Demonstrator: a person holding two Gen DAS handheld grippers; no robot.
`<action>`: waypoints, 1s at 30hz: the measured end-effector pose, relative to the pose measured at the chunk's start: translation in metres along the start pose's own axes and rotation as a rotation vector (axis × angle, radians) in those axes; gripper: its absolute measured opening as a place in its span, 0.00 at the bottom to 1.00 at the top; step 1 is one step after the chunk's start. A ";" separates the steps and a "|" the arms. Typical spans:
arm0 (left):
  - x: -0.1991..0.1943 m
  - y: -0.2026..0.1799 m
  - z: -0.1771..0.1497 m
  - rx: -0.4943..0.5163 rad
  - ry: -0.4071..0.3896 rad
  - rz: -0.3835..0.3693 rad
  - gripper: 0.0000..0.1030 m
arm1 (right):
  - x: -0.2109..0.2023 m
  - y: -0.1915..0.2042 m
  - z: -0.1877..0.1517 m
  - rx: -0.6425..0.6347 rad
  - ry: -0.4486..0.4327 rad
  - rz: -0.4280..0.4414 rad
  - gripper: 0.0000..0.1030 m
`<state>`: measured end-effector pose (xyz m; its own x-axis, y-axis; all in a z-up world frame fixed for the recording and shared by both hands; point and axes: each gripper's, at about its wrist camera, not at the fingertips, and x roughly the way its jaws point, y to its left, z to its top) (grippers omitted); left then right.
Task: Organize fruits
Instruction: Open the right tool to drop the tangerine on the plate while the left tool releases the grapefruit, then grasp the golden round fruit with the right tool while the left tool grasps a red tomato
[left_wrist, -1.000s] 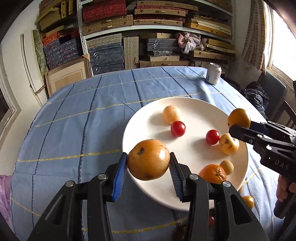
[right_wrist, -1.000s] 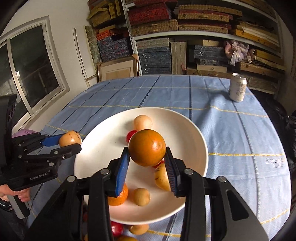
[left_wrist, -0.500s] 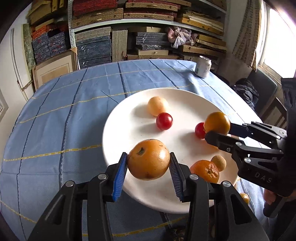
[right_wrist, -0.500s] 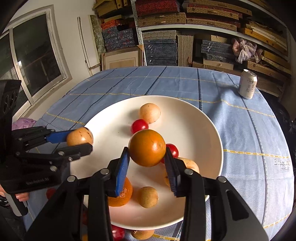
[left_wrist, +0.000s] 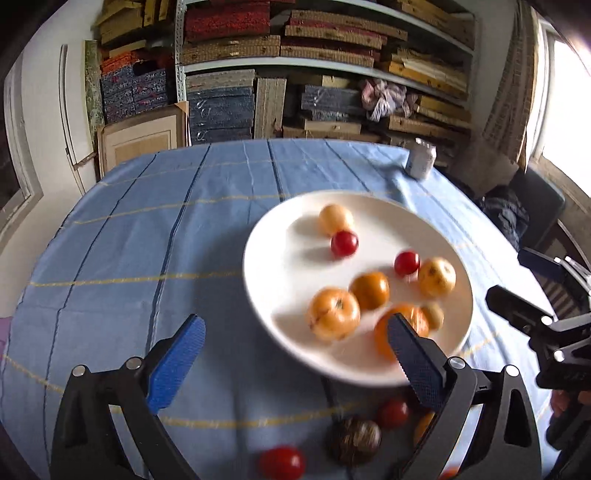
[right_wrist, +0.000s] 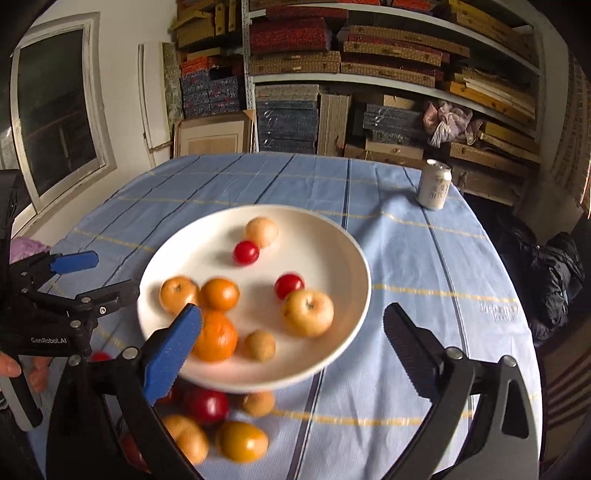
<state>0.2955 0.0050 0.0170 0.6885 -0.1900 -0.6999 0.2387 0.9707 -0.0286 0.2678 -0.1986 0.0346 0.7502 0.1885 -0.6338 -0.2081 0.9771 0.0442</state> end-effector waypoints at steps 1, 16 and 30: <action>-0.003 0.000 -0.007 0.011 0.005 0.006 0.97 | -0.004 0.004 -0.007 -0.011 0.015 -0.003 0.96; -0.018 0.020 -0.088 0.035 0.128 0.087 0.97 | -0.006 0.020 -0.080 0.003 0.172 -0.060 0.96; 0.000 0.010 -0.091 0.043 0.094 -0.050 0.30 | 0.024 0.017 -0.090 0.107 0.198 -0.040 0.36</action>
<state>0.2353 0.0282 -0.0482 0.6081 -0.2213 -0.7624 0.3019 0.9527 -0.0357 0.2262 -0.1860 -0.0495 0.6166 0.1363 -0.7754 -0.1048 0.9903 0.0907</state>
